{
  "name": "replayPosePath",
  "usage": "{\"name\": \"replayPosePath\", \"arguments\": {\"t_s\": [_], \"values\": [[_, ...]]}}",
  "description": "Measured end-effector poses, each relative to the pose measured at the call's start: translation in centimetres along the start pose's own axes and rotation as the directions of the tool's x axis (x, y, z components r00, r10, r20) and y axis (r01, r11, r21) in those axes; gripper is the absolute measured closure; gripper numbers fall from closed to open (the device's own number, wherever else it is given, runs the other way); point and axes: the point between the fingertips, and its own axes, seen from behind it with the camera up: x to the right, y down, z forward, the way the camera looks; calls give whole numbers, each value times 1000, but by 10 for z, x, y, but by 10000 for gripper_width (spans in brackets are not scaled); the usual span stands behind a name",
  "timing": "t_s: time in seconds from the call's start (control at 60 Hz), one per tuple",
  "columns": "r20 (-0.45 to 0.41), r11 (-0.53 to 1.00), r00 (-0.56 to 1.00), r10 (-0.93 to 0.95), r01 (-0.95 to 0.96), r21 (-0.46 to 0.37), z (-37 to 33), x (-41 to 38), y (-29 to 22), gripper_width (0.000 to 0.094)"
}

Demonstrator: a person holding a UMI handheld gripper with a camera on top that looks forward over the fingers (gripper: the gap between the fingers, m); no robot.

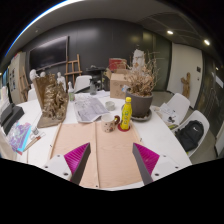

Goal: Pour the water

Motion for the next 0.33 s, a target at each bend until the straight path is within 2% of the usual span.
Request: {"name": "replayPosePath", "arguments": {"t_s": [0.333], "values": [[-1, 999, 1000, -29, 29, -25, -22, -8, 18, 73]]}}
